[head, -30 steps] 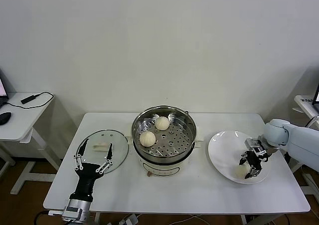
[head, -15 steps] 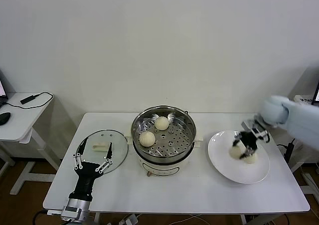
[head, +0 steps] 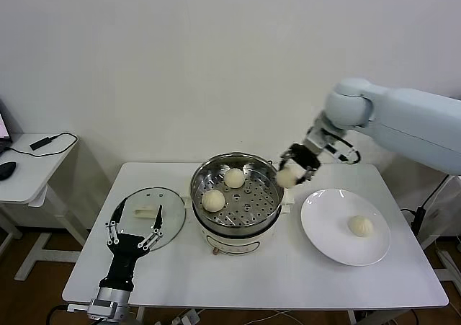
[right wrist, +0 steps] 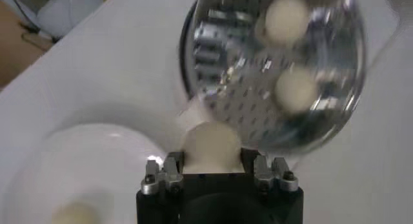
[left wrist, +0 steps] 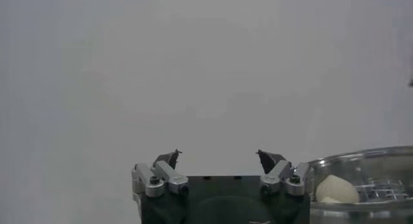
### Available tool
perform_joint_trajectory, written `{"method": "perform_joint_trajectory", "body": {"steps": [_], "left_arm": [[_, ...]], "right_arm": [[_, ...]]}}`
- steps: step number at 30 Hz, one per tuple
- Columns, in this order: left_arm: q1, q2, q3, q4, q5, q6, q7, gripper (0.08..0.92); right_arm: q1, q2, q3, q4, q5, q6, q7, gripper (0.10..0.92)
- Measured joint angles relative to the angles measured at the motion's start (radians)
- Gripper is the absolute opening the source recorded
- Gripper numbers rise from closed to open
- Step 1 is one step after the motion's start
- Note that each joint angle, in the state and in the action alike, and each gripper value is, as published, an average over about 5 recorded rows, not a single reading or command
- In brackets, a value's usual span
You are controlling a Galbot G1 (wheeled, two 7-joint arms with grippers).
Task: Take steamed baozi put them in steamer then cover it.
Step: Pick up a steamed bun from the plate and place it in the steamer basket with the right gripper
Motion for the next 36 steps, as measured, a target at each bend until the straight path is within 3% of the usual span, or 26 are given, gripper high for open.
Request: {"method": "perform_joint_trajectory", "body": {"steps": [20,36], "left_arm": [[-0.006,-0.001,-0.004,-0.003,-0.015,-0.003,0.000,0.823],[-0.004,-0.003,-0.004,-0.002,-0.018,-0.009,-0.001,0.823]], "right_arm": [[-0.122,0.114,0.033,0.069,-0.359,0.298,0.117,0.631],[-0.190,0.156,0.043,0.057,-0.471,0.375,0.138,0.660]]}}
